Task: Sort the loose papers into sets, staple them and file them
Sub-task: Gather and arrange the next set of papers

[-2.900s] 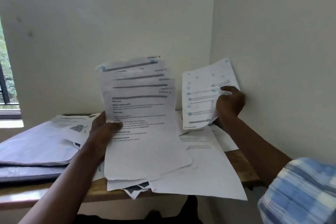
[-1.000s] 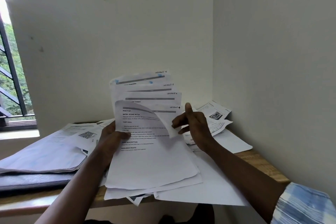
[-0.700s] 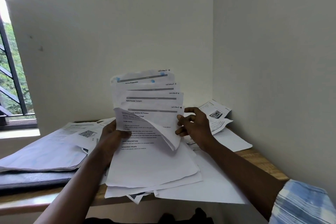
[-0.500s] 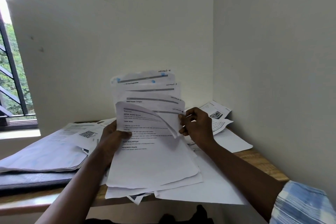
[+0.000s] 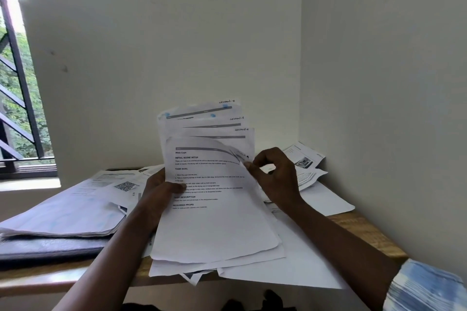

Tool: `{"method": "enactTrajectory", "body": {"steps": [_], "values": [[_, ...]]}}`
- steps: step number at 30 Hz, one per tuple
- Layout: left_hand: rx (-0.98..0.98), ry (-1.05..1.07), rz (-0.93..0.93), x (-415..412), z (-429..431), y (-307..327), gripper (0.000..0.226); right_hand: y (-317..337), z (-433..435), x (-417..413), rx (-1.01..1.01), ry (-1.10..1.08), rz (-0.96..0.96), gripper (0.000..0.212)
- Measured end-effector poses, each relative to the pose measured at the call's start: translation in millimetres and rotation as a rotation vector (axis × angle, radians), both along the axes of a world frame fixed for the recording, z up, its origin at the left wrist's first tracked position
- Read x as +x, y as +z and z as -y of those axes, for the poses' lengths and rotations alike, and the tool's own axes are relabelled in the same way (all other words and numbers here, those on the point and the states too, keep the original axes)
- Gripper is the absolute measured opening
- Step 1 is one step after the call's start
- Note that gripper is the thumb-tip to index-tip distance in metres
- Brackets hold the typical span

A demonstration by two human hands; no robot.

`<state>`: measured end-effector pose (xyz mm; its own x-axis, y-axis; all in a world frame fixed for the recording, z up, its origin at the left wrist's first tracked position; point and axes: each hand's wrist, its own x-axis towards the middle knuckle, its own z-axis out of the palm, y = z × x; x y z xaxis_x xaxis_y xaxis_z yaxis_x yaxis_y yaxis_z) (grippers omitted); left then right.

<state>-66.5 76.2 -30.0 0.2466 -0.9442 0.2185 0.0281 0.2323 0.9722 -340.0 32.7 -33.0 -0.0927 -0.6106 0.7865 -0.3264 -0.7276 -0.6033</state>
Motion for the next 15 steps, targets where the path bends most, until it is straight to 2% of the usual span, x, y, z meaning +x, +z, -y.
{"method": "enactTrajectory", "body": {"steps": [2, 5, 6, 9, 10, 13, 15], "values": [[0.008, 0.015, 0.007, 1, 1, 0, 0.045, 1, -3, 3, 0.096, 0.191, 0.044, 0.022], [0.015, 0.024, 0.022, 1, 2, 0, 0.044, 9, -12, 7, 0.382, 0.431, 0.162, 0.052], [0.014, 0.029, 0.026, 1, 2, -1, 0.041, 12, -12, 7, 0.455, 0.468, 0.214, 0.054], [-0.010, 0.038, 0.036, 1, 3, -1, 0.036, 12, -8, 4, 0.584, 0.447, 0.325, 0.027], [-0.016, 0.029, 0.034, 0, 3, -1, 0.036, 10, -6, 4, 0.618, 0.431, 0.341, 0.027], [0.003, 0.014, 0.045, 0, 3, -1, 0.039, 9, -6, 5, 0.632, 0.308, 0.260, 0.020], [0.017, 0.022, 0.054, 3, 5, -3, 0.043, 9, -3, 0, 0.562, 0.103, 0.164, 0.013]]}}
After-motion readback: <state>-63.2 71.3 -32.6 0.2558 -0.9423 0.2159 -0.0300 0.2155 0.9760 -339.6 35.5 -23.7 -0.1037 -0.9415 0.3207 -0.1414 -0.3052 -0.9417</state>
